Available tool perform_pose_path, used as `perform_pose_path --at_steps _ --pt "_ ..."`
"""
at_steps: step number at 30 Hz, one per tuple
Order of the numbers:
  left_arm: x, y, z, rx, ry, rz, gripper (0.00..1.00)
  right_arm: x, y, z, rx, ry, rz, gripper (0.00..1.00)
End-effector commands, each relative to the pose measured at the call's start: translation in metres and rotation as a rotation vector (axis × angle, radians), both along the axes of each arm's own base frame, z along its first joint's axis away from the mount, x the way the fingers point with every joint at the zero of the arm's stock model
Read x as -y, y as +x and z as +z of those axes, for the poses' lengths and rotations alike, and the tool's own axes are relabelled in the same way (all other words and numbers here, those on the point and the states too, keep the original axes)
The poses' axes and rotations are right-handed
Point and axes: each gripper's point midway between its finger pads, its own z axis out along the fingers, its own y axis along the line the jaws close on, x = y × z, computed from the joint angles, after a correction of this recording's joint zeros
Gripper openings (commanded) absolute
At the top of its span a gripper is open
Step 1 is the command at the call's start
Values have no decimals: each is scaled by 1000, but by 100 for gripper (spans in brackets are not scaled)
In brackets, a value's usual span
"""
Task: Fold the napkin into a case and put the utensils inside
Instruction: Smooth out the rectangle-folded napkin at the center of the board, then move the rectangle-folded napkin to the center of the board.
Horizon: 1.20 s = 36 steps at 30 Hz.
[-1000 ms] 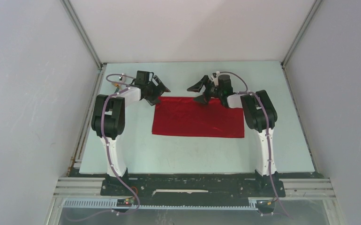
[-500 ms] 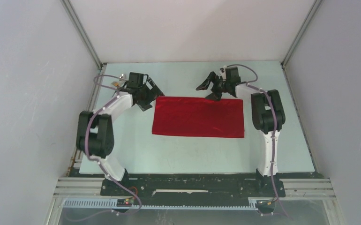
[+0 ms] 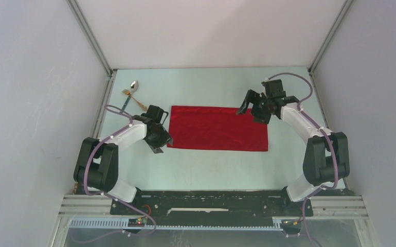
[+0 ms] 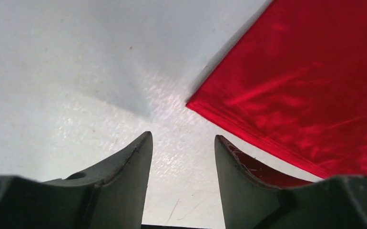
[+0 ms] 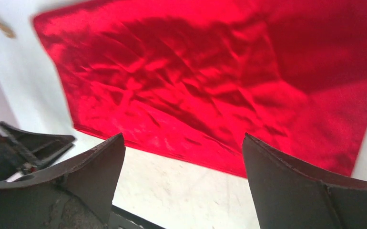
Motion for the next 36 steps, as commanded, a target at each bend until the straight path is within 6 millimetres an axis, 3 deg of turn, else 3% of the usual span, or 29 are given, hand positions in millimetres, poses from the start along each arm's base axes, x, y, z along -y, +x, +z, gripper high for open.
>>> perform_pose_path --at_steps 1,8,12,15,25,29,36 --pt "-17 7 6 11 110 116 56 17 -28 -21 -45 -99 -9 100" --pt "0 25 -8 -57 67 121 52 22 -41 -28 -33 -133 -6 100" --pt "5 23 -13 -85 41 166 52 26 -43 -31 -35 -142 -12 100" --pt "3 11 -20 -124 39 235 50 25 -46 -29 -25 -131 -9 100" --pt "-3 6 -32 -195 92 308 39 29 -52 -30 -10 -128 -10 100" --pt "-5 9 -38 -204 107 310 28 36 -58 -33 -15 -139 -20 100" --pt "-11 16 -42 -171 138 302 30 45 -66 -30 4 -142 -31 100"
